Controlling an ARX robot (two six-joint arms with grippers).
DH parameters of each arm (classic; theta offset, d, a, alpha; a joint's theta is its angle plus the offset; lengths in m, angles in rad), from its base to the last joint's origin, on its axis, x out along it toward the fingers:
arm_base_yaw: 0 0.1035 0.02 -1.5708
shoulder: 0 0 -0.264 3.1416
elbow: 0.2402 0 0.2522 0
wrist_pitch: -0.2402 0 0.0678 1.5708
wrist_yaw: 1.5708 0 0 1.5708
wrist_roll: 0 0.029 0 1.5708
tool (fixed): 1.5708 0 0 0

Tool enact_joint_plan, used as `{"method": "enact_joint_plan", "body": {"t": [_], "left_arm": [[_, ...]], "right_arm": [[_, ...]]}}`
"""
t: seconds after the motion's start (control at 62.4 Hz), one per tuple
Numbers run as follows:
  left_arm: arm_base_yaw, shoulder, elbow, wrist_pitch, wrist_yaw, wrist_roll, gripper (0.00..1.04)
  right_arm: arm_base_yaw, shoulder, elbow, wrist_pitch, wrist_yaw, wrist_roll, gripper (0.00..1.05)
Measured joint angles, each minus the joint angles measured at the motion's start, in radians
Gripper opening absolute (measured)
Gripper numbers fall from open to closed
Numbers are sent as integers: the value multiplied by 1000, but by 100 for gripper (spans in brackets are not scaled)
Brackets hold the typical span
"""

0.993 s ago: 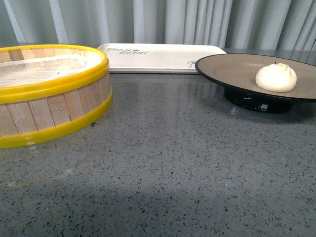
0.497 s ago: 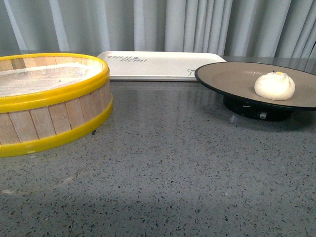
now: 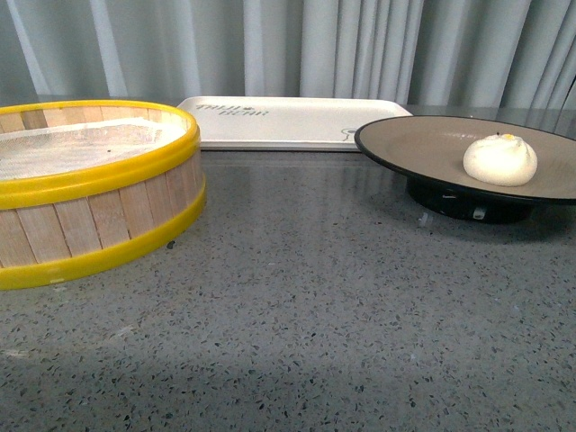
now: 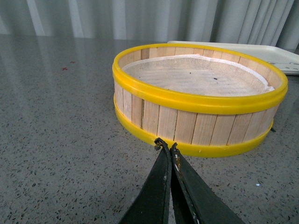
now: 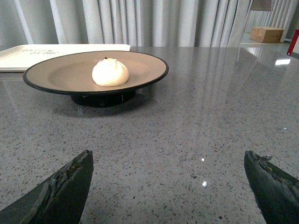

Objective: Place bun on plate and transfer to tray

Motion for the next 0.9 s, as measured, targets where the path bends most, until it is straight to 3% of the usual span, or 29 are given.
{"method": "enact_joint_plan", "body": {"t": [0.384, 0.481, 0.737, 0.897], "left_arm": [[0, -101, 0, -97, 0, 0, 4], [0, -232, 0, -261, 0, 0, 4], [0, -267, 0, -271, 0, -1, 4], [0, -268, 0, -271, 0, 0, 30]], "right_arm": [[0, 0, 0, 0, 0, 0, 96], [0, 0, 0, 0, 0, 0, 96], [0, 0, 0, 0, 0, 0, 96], [0, 0, 0, 0, 0, 0, 96]]}}
